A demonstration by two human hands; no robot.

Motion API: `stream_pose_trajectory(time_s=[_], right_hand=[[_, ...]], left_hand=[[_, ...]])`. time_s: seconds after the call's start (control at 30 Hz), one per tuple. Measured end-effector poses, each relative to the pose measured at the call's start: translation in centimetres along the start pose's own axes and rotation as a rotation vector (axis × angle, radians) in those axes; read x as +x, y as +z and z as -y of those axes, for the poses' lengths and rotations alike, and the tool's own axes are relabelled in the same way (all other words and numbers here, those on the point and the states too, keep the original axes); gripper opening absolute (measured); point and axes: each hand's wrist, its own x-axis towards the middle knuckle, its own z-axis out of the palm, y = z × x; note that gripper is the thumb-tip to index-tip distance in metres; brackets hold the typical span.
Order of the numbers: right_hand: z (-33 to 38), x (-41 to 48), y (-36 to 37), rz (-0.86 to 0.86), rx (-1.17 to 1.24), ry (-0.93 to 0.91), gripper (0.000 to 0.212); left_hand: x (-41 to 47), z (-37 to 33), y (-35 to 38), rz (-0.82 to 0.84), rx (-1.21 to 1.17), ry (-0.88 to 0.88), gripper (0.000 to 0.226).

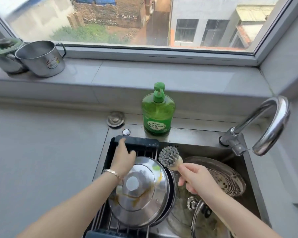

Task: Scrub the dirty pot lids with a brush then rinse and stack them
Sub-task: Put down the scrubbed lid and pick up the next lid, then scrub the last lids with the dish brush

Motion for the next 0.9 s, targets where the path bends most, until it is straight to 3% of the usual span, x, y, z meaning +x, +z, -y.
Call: stream_pose_trajectory(time_s=[0.17,0.3,0.5,0.7,0.83,0.9], right_hand=[[-4.5,-2.3,-0.3,-0.009,-0.118,0.070,0.025],[-6.7,-3.4,-0.1,-0.021,-0.126,0.106,0.027],[-7.1,-4.6,0.3,-0.055,-0.055,0.140,0.025],[-6.9,-5.2,0.3,-0.072,-0.047,0.123,0.023],[-6.6,-5.4,0.1,-0.115,-0.141,0.012,0.020],[-6.1,-5.9,-0.3,-0.137,-0.207,-0.070,0.030]], left_hand=[[-5.7,11.6,2.1,-0.056,-0.225,-0.686,0.060],[-7.1,13.3,2.7,0.113,-0.836,-0.978,0.045],[-8.2,12.1,3.5,0.031,-1.225,-0.943,0.039],[-8.5,9.8,5.0,-0.068,-1.555,-0.714,0.016],[-8.6,5.7,4.4,-0.138,-1.588,-0.639,0.014],[-9.1,4.1,3.7,-0.130,-1.490,-0.578,0.010]])
